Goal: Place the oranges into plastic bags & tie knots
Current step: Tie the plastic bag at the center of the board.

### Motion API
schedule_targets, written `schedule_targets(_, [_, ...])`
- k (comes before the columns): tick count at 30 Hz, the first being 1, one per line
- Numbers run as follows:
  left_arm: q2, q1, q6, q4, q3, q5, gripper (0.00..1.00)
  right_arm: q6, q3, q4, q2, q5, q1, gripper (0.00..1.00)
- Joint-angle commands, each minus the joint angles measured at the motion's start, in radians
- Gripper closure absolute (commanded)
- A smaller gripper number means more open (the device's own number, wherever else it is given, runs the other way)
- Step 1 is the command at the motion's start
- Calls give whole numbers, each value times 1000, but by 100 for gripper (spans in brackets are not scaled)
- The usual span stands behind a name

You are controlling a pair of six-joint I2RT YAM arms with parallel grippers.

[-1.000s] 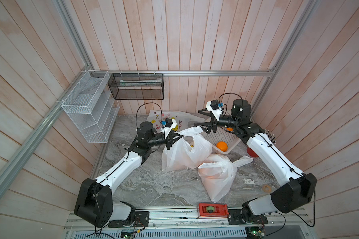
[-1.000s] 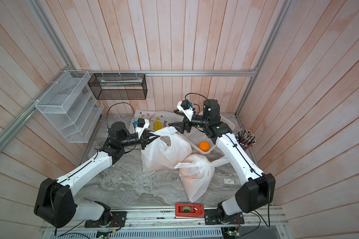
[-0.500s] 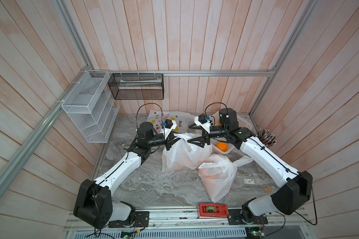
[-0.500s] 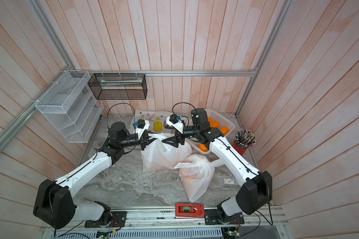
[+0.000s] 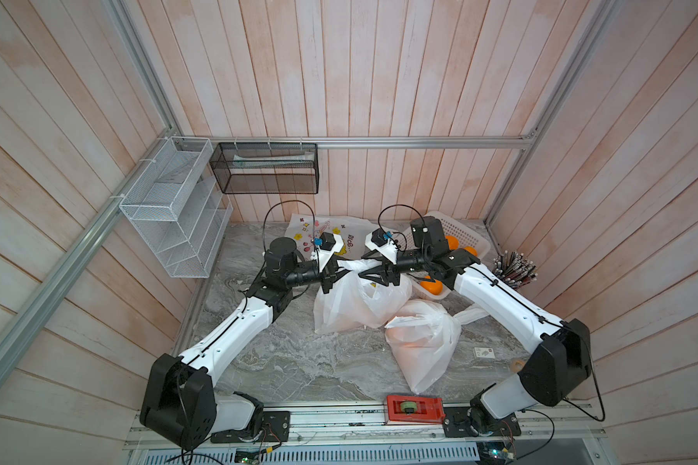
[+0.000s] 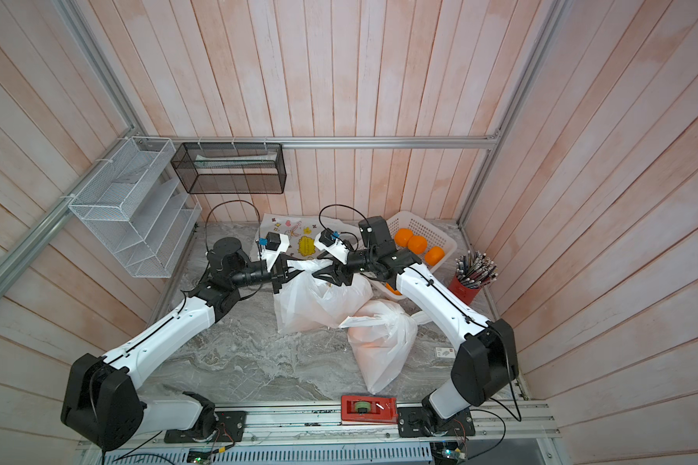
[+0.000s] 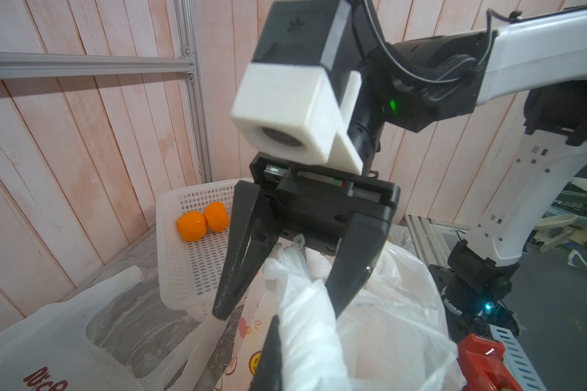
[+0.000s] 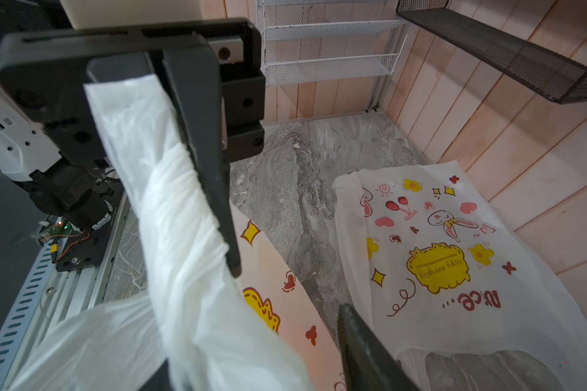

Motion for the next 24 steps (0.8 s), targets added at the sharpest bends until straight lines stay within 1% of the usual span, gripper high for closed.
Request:
schedule_targets(1, [-21,-13,20,-16,14,24,100,-13,24,-16,20,65,16,54])
schedule_targets(4, [-29,-16,25,-35,17,11,100,-12,34,-5,22,111,23,63])
schedule_targets(8, [-49,-24,20,-46,9,-8,100,37,22,74,4,232,30,84])
schedule_targets(12, [-63,-44,0,-34,-3,-21,100,105,-38,204,-34,255,37,96])
schedule_targets(14, [-66,-60,-15,-18,-10,-31,100,136,-83,285,-56,264,47,99])
schedule_targets(17, [-70,-89,-34,10,-25,-45,100,206,-157,442,-92,270,59,98])
schedule_targets(20, [-76,-113,-56,48,-46,-83,100,308,-239,617,-126,257,60,98])
schedule_targets(24, [-80,-119,-125,136,-81,-116,100,457,-340,845,-142,214,69,98])
